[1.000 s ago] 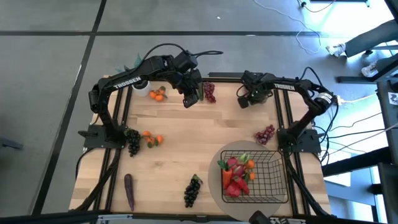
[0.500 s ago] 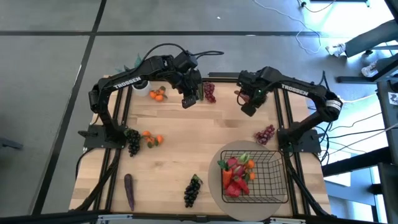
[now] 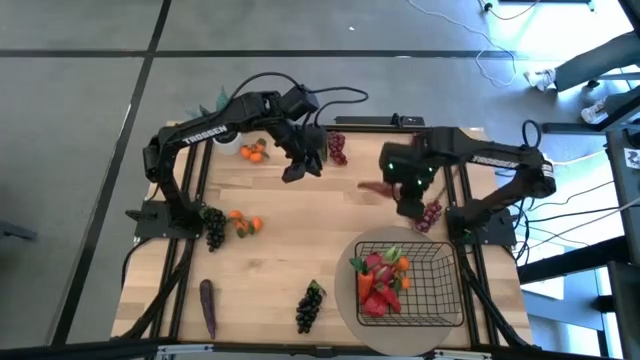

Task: Build produce basket
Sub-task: Put the red chili pepper into the black wire basket

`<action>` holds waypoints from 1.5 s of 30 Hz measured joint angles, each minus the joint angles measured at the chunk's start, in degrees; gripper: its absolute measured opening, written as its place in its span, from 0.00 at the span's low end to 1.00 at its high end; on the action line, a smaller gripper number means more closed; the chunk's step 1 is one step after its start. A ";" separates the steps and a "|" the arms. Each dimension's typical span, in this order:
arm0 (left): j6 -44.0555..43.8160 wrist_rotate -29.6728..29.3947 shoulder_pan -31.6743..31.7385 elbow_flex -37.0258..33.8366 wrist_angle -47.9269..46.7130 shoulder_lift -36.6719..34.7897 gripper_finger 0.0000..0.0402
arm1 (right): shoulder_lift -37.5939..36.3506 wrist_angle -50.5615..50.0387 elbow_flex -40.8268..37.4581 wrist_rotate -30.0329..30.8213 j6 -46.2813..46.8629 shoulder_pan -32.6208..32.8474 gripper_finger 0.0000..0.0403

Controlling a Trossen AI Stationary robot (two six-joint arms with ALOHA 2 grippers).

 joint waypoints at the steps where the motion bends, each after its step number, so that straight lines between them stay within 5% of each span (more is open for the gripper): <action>1: 0.00 -0.20 -0.34 0.00 0.00 0.00 0.23 | -0.13 -0.09 0.84 -1.91 0.00 1.63 0.00; 12: -2.48 -0.58 -7.33 0.00 0.56 0.00 0.23 | -2.29 0.01 5.24 -22.09 6.22 16.90 0.00; 18: -10.04 -6.04 -12.76 0.00 3.38 0.00 0.23 | -2.79 -0.03 5.18 -31.09 9.00 23.40 0.00; 30: -15.57 -17.77 -21.54 0.00 9.98 0.00 0.23 | -0.36 0.03 5.11 -21.99 15.97 29.52 0.00; 39: -14.68 -17.77 -23.26 0.00 10.08 0.00 0.23 | 7.80 0.12 5.02 -20.74 18.23 31.84 0.00; 45: -13.07 -16.58 -24.57 0.04 9.36 -1.24 0.23 | 13.56 0.08 5.02 -25.02 18.40 33.09 0.00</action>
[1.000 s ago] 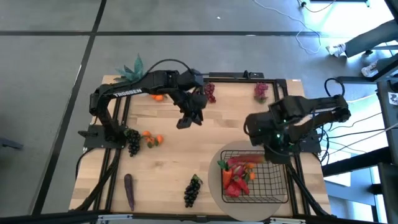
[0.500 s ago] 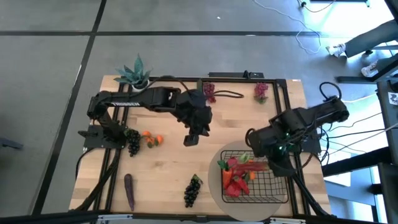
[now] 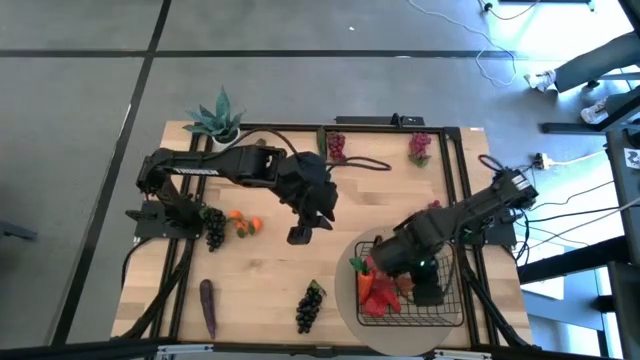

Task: Build produce basket
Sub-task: Put the red chili pepper into the black wire basket

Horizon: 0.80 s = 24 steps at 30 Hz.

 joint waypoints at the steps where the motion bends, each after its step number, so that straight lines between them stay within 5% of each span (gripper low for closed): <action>1: 0.64 -0.03 -0.21 -0.02 -1.13 -0.43 0.23 | 0.88 0.00 0.00 -1.00 0.09 0.25 0.00; 24: 2.60 -0.45 -1.03 -0.02 -5.54 -3.02 0.23 | 12.58 7.10 0.00 -1.42 -8.82 0.95 0.02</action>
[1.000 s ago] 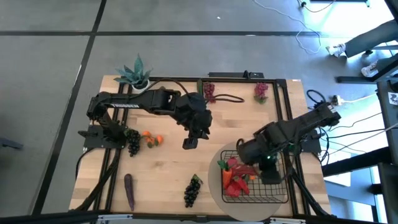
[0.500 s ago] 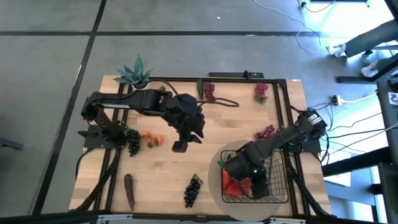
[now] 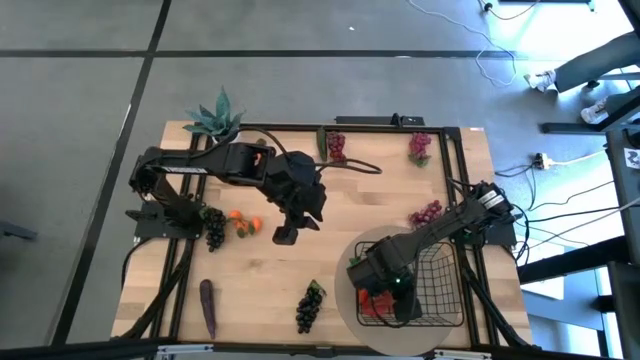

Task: Build produce basket
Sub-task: Put the red chili pepper into the black wire basket, then put the green chili pepper into the black wire basket

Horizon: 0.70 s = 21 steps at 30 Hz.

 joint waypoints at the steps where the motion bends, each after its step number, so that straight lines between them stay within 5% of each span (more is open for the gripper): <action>1: 0.00 0.00 0.00 0.00 -0.06 0.00 0.23 | 0.00 0.08 0.01 0.63 -0.02 0.00 0.03; 11: -0.11 0.00 0.02 0.00 -0.49 0.00 0.23 | -0.01 0.46 0.02 2.95 -0.76 0.00 0.18; 21: -5.12 -2.94 0.01 0.00 -5.44 0.00 0.23 | -1.29 -0.86 0.03 1.89 -2.06 -1.50 0.19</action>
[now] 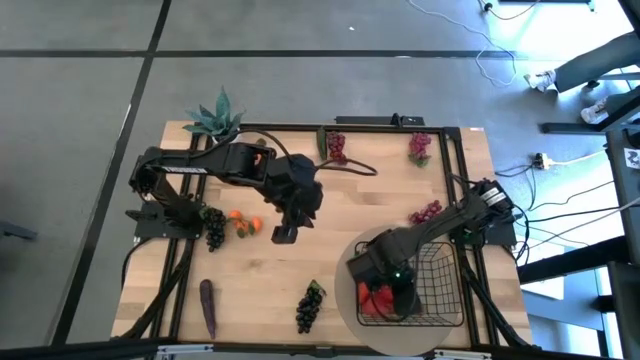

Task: Build produce basket
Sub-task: Put the green chili pepper into the black wire basket

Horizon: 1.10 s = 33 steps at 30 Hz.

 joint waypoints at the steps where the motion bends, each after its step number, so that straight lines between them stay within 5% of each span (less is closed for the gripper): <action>1: -0.70 -0.89 0.02 0.00 -0.89 0.00 0.23 | -0.49 -0.12 0.01 -0.06 0.03 -0.12 0.19; 11: -6.18 -6.21 -0.01 -0.02 -3.69 -0.86 0.23 | -10.21 -0.34 0.03 5.73 5.84 -0.34 0.19; 18: -15.44 -16.75 3.44 0.00 -4.27 -1.83 0.23 | -19.15 0.47 0.03 21.85 13.50 -0.34 0.19; 33: -27.53 -17.00 13.49 0.04 -3.41 0.89 0.23 | -33.64 0.77 0.05 55.72 17.96 -0.34 0.19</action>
